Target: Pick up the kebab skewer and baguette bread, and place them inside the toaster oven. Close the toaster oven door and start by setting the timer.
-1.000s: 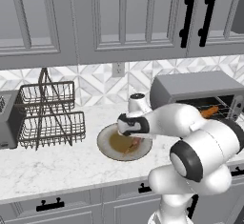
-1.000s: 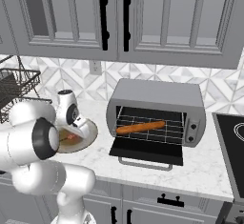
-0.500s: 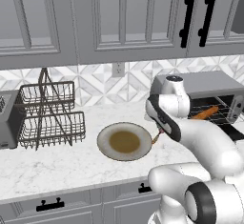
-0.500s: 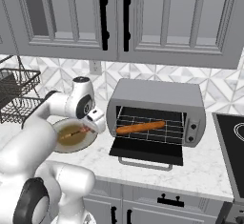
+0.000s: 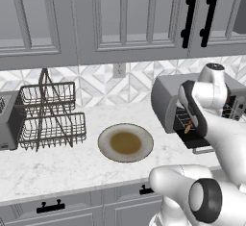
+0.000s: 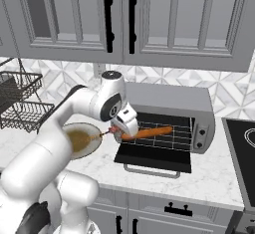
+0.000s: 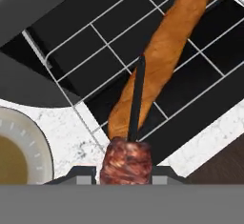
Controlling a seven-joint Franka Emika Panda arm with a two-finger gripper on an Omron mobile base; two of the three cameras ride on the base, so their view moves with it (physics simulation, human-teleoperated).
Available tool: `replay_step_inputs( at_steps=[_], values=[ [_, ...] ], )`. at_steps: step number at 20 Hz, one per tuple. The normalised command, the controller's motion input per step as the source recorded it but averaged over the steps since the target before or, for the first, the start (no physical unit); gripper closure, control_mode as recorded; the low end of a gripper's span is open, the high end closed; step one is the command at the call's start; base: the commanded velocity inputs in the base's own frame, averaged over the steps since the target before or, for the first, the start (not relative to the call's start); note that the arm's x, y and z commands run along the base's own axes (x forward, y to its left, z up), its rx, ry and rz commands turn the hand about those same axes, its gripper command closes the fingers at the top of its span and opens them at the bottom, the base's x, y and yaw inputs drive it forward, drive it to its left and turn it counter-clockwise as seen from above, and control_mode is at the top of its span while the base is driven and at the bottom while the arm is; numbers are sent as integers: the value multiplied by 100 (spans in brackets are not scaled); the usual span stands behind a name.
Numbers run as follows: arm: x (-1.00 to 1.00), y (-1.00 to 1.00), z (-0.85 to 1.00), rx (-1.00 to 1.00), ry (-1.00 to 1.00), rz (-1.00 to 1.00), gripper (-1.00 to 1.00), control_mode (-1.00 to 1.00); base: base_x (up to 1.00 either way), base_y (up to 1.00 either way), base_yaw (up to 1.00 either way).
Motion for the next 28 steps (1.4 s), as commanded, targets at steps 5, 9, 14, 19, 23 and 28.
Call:
replay_step_inputs(
  at_steps=[5,9,14,19,23,28],
  values=[
    [2,-100,12,0,-9,-10,100,-100,0,0,0],
    [8,-100,2,7,-5,-5,100,-100,0,0,0],
    [22,-92,0,14,-3,-9,100,-100,0,0,0],
    [24,-25,-4,20,0,-16,100,-100,0,0,0],
    [16,-5,-15,21,0,-20,100,-100,0,0,0],
    [6,11,-36,13,-6,-21,100,-100,0,0,0]
  ],
)
